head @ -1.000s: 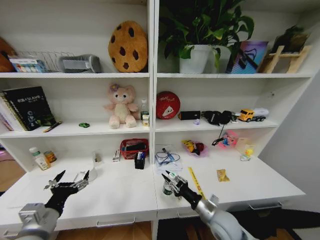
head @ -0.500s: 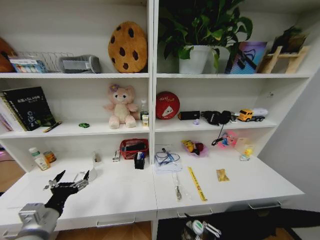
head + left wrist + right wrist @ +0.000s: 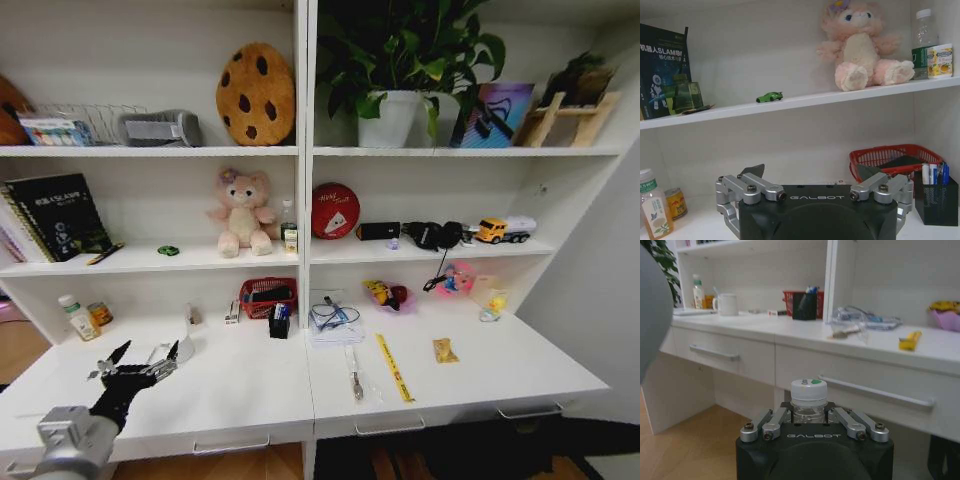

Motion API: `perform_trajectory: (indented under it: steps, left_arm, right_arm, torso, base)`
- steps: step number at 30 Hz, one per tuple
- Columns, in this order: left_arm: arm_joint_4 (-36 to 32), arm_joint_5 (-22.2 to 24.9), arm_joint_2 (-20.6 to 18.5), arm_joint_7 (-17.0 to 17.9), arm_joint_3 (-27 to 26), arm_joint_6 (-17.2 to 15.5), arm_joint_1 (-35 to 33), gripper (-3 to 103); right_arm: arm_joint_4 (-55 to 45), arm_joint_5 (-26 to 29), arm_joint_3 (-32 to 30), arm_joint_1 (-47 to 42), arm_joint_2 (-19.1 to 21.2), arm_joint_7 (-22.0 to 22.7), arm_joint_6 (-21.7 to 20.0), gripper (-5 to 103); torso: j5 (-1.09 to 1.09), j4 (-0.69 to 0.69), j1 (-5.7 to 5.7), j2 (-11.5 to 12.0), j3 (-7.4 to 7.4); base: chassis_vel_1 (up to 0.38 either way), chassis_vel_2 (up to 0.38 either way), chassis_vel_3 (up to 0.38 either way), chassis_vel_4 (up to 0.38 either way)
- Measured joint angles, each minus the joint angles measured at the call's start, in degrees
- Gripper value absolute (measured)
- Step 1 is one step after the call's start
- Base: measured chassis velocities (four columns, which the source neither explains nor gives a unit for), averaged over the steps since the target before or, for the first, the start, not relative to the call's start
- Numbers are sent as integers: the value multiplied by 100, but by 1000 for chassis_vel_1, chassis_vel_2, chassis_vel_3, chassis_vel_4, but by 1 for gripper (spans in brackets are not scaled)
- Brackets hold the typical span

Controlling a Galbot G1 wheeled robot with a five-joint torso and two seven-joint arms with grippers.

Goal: Organize the objects on the table.

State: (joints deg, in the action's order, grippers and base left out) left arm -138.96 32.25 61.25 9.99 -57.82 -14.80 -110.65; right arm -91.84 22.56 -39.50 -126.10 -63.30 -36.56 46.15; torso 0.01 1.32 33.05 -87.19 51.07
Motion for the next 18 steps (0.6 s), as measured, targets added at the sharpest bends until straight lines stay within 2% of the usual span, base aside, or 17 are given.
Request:
perform_trajectory:
  steps: [4, 7, 8, 10, 11, 13, 14, 15, 17, 18]
  left_arm:
    - [0, 0, 0, 0, 0, 0, 0, 100]
    - [0, 0, 0, 0, 0, 0, 0, 100]
    - [0, 0, 0, 0, 0, 0, 0, 100]
    - [0, 0, 0, 0, 0, 0, 0, 100]
    - [0, 0, 0, 0, 0, 0, 0, 100]
    - [0, 0, 0, 0, 0, 0, 0, 100]
    - [0, 0, 0, 0, 0, 0, 0, 100]
    - [0, 0, 0, 0, 0, 0, 0, 100]
    - [0, 0, 0, 0, 0, 0, 0, 100]
    - [0, 0, 0, 0, 0, 0, 0, 100]
  right_arm:
    - [720, -31, 168, 290, 62, 243, -1, 27]
    - [1509, -87, 297, 644, 163, 754, -151, 27]
    - [1509, -87, 297, 644, 163, 754, -151, 27]
    - [1693, -406, 310, 750, 222, 1099, -663, 27]
    - [1693, -406, 310, 750, 222, 1099, -663, 27]
    - [1728, -579, 346, 799, 236, 1304, -1274, 27]
    - [1728, -579, 346, 799, 236, 1304, -1274, 27]
    - [1821, -715, 380, 854, 229, 1368, -1583, 27]
    - [1884, -854, 388, 883, 208, 1378, -1731, 27]
    - [1978, -1038, 414, 921, 188, 1385, -1961, 27]
  torso:
    - [0, 0, 0, 0, 0]
    - [-1, 0, 0, 1, 0]
    - [-1, 0, 0, 1, 0]
    - [-1, 0, 0, 1, 0]
    - [-1, 0, 0, 1, 0]
    - [-2, 0, 0, 1, 0]
    - [-2, 0, 0, 1, 0]
    - [-2, 0, 0, 1, 1]
    - [-1, 0, 0, 0, 1]
    - [0, 2, 0, 0, 0]
  base:
    - [0, 0, 0, 0]
    - [0, 0, 0, 0]
    - [0, 0, 0, 0]
    - [0, 0, 0, 0]
    - [0, 0, 0, 0]
    - [0, 0, 0, 0]
    - [0, 0, 0, 0]
    - [0, 0, 0, 0]
    - [0, 0, 0, 0]
    - [0, 0, 0, 0]
